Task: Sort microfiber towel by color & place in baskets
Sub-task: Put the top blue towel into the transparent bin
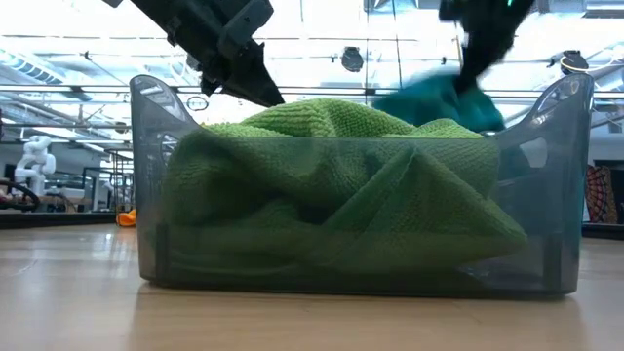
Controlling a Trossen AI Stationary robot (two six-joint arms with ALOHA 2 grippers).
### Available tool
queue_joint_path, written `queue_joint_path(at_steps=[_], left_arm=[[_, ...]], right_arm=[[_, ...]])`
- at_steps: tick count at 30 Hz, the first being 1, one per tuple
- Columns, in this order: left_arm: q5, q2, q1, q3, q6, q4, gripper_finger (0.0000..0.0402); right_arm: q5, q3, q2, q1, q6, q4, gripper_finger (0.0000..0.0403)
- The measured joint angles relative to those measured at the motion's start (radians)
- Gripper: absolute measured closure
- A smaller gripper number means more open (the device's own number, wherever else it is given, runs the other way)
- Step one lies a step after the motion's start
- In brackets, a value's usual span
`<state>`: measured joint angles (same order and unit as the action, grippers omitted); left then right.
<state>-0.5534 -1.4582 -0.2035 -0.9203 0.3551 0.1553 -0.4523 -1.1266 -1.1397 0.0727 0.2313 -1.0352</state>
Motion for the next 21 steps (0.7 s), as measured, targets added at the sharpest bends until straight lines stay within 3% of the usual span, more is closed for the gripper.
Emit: queue_joint_path(at_steps=[7, 12, 21], left_arm=[[0.0, 0.0, 0.0, 0.0, -0.049, -0.03, 0.0393], [0.0, 0.0, -0.004, 0.0, -0.055, -0.033, 0.0386], [0.002, 0.015, -0.094, 0.0, -0.126, -0.045, 0.03]], right_arm=[[-0.185, -0.19, -0.048, -0.292, 0.1, 0.12, 0.0402], [-0.21, -0.335, -0.192, -0.425, 0.087, 0.125, 0.0403], [-0.205, -0.514, -0.382, -0.525, 0.071, 0.044, 0.0403]])
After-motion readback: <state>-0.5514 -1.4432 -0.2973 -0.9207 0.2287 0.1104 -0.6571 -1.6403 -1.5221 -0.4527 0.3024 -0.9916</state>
